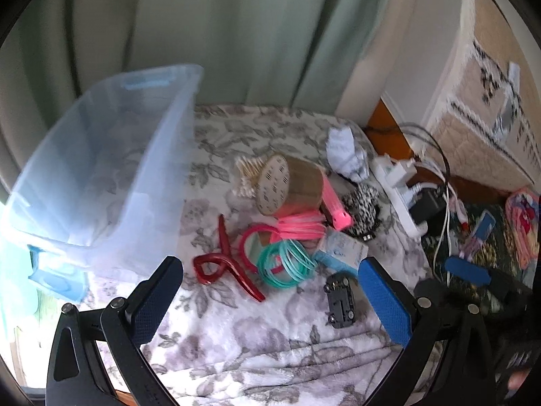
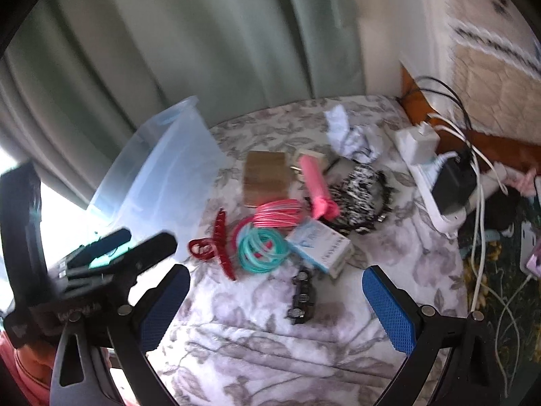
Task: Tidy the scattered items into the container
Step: 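Grasp the teal bangles with the left gripper while the right gripper grasps the pink rollers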
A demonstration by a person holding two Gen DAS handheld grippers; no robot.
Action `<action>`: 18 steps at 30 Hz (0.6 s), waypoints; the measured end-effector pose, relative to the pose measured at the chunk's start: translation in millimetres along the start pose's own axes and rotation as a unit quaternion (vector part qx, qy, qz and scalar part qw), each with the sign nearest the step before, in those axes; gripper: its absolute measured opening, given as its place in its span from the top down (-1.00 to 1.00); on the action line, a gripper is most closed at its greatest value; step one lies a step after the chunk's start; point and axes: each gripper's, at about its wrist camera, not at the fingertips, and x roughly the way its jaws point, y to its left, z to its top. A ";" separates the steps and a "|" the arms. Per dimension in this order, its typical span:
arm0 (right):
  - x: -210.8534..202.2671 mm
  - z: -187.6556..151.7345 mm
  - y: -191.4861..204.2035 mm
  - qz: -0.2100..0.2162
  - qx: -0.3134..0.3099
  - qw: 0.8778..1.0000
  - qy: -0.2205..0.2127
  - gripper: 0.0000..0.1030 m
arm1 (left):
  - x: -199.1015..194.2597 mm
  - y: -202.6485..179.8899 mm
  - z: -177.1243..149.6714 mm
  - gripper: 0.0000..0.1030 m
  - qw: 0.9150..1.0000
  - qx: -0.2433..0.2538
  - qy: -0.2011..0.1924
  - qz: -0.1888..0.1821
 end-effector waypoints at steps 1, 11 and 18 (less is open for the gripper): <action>2.4 0.5 -5.4 -0.004 0.005 1.000 0.002 -1.00 | 5.3 -2.5 -0.4 -1.00 1.000 0.002 0.011 -0.004; 33.9 -1.8 -38.5 -0.041 0.019 0.998 0.035 -0.99 | 48.3 -10.1 1.4 -1.00 0.998 -0.003 0.062 0.019; 53.6 1.1 -45.8 -0.044 0.016 0.998 0.046 -0.79 | 87.3 -17.2 5.5 -0.96 0.994 0.016 0.088 0.070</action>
